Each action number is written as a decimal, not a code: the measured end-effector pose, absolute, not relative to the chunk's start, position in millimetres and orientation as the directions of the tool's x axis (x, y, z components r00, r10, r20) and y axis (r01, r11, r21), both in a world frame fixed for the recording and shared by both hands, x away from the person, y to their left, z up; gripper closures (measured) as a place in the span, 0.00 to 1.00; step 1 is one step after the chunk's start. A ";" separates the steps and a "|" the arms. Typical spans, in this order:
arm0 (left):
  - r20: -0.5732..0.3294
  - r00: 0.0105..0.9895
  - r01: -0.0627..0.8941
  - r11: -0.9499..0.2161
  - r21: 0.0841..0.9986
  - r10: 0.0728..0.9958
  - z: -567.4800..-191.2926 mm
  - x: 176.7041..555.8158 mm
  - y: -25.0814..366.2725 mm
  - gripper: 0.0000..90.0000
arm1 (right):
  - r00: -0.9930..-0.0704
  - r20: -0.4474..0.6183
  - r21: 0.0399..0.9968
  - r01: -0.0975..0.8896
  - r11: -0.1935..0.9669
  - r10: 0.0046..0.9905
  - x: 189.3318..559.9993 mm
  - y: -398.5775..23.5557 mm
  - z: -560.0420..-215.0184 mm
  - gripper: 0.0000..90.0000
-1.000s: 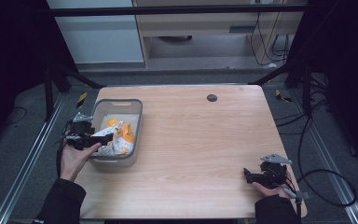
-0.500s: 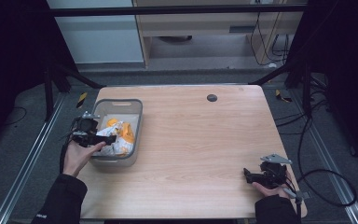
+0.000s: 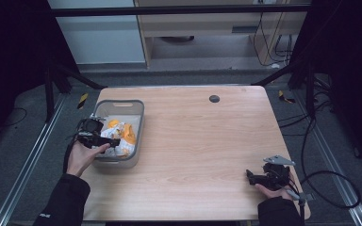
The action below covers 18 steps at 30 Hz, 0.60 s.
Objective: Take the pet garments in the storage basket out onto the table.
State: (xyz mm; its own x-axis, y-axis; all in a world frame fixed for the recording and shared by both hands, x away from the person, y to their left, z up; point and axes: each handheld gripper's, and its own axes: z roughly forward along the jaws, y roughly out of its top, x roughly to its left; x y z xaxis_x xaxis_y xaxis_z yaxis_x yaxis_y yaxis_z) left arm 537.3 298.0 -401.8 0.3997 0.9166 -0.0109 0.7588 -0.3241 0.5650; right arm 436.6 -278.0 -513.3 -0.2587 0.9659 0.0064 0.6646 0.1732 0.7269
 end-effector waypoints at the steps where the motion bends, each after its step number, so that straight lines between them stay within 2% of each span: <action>1: -0.014 0.398 0.764 -0.322 0.559 0.917 -402.8 538.5 298.0 0.13 | -0.259 0.007 0.726 0.665 0.173 0.966 436.5 -278.1 -513.3 0.02; 8: -0.015 0.391 0.780 -0.323 0.536 0.920 -410.3 545.7 296.8 0.12 | -0.262 0.006 0.727 0.664 0.176 0.965 436.6 -278.2 -513.3 0.02; 17: -0.020 0.378 0.802 -0.317 0.505 0.925 -426.6 552.0 299.5 0.17 | -0.262 0.006 0.726 0.664 0.176 0.965 436.6 -278.2 -513.3 0.02; 18: -0.013 0.381 0.802 -0.324 0.501 0.924 -427.1 552.4 299.1 0.20 | -0.262 0.006 0.726 0.664 0.176 0.965 436.6 -278.2 -513.3 0.02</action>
State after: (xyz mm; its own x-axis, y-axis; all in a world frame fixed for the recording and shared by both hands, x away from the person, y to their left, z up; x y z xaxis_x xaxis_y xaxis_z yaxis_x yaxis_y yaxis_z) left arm 552.4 299.1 -427.1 0.3813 0.9243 -0.0132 0.8024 -0.3239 0.5012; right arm 436.6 -278.2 -513.3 -0.2621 0.9650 0.0060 0.6643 0.1759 0.7265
